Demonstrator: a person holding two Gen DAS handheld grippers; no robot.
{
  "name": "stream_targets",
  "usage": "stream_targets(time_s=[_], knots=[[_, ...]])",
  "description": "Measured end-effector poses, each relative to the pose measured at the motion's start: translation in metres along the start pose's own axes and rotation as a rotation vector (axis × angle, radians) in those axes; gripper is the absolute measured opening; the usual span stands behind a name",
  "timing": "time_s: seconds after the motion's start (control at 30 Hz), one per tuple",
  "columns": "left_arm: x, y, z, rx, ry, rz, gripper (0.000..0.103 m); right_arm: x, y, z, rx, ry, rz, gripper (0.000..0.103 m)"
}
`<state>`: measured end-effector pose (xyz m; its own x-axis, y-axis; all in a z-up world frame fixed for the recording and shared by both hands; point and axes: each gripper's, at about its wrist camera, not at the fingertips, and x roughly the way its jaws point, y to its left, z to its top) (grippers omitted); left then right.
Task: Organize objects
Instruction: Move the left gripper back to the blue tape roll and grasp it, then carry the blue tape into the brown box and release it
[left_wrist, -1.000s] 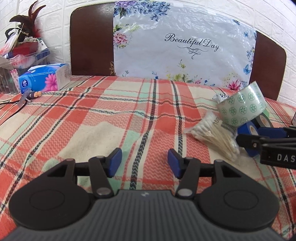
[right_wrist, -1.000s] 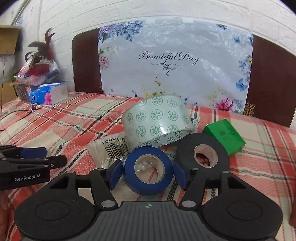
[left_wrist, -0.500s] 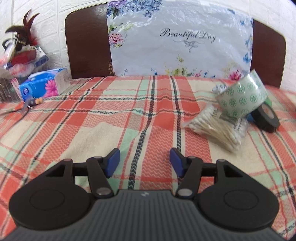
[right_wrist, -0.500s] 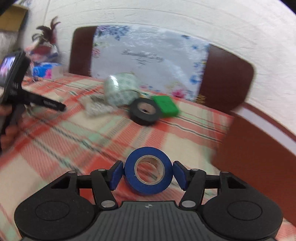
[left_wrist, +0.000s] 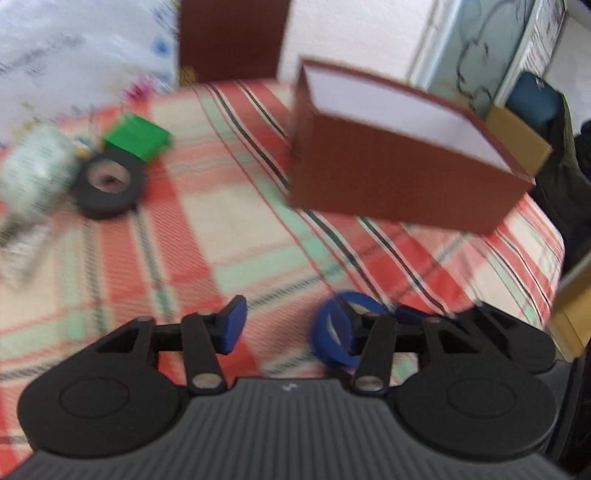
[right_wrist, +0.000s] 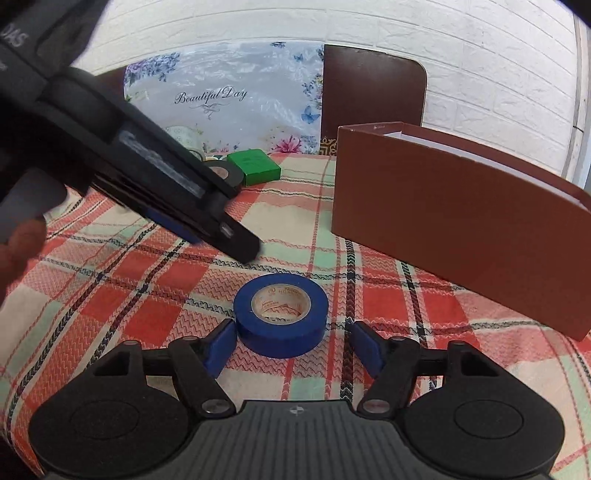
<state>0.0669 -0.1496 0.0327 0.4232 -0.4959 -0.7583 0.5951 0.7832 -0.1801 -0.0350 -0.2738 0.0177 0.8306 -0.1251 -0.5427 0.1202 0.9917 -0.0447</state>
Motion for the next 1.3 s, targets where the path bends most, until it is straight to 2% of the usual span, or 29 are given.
stream_targets(time_s=[0.03,0.13,0.17,0.27,0.37,0.57,0.67,0.8,0.87,0.93,1.07,1.13,1.2,1.3], knots=[[0.008,-0.005,-0.002,0.002,0.036,-0.004,0.034,0.001,-0.001,0.0,-0.004,-0.005,0.005,0.065],[0.021,-0.009,-0.006,-0.019,0.097,-0.046,0.027,0.005,0.001,0.0,-0.028,-0.011,0.028,0.061],[0.023,-0.014,-0.006,-0.01,0.1,-0.035,0.026,0.006,0.002,0.0,-0.033,-0.013,0.041,0.055],[0.025,-0.028,0.0,0.028,0.105,-0.01,0.023,0.005,-0.001,0.001,-0.028,-0.027,0.029,0.055],[0.032,-0.042,0.012,0.045,0.107,-0.058,0.022,-0.003,-0.017,0.0,0.014,-0.046,-0.015,0.055],[0.068,-0.107,0.027,0.208,0.124,-0.106,0.022,-0.013,-0.065,-0.012,0.111,-0.025,-0.151,0.055],[0.059,-0.125,0.04,0.26,0.094,-0.11,0.022,-0.023,-0.077,-0.008,0.101,-0.056,-0.195,0.056],[0.02,-0.132,0.077,0.264,-0.039,-0.173,0.022,-0.053,-0.091,0.018,0.059,-0.221,-0.235,0.056],[0.012,-0.139,0.099,0.28,-0.113,-0.177,0.022,-0.057,-0.102,0.035,0.054,-0.3,-0.267,0.056],[0.018,-0.145,0.117,0.295,-0.16,-0.154,0.022,-0.049,-0.114,0.051,0.044,-0.341,-0.302,0.056],[0.054,-0.145,0.142,0.241,-0.142,-0.124,0.022,-0.017,-0.137,0.069,0.084,-0.317,-0.328,0.056],[0.066,-0.143,0.145,0.216,-0.133,-0.113,0.022,-0.004,-0.144,0.071,0.106,-0.284,-0.328,0.056],[0.073,-0.141,0.141,0.206,-0.123,-0.106,0.023,-0.001,-0.147,0.069,0.123,-0.293,-0.323,0.056],[0.064,-0.139,0.133,0.212,-0.122,-0.096,0.024,-0.006,-0.141,0.07,0.117,-0.289,-0.336,0.058]])
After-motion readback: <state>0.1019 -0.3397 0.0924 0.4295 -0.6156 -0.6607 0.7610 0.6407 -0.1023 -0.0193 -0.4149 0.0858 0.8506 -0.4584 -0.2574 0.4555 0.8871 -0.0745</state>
